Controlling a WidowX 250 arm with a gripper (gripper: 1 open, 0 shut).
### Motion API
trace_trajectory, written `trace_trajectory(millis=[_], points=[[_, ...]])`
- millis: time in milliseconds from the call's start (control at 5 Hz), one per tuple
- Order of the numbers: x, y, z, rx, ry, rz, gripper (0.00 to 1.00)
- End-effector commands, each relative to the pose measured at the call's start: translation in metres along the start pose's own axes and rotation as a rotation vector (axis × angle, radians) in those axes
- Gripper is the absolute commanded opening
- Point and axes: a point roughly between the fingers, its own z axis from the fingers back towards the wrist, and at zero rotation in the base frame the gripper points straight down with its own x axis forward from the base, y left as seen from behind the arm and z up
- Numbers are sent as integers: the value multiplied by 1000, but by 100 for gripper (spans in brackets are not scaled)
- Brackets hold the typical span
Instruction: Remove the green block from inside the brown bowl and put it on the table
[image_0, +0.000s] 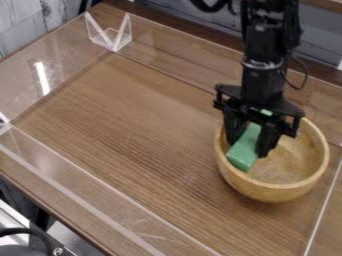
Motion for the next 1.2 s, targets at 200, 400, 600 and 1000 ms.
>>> trace_trajectory(millis=[200, 400, 600, 1000], points=[[4, 7, 48, -15, -106, 7, 0], [2, 9, 52, -17, -119, 10, 0], [-1, 10, 58, -11, -139, 14, 0], [-8, 15, 65, -6, -162, 12, 0]])
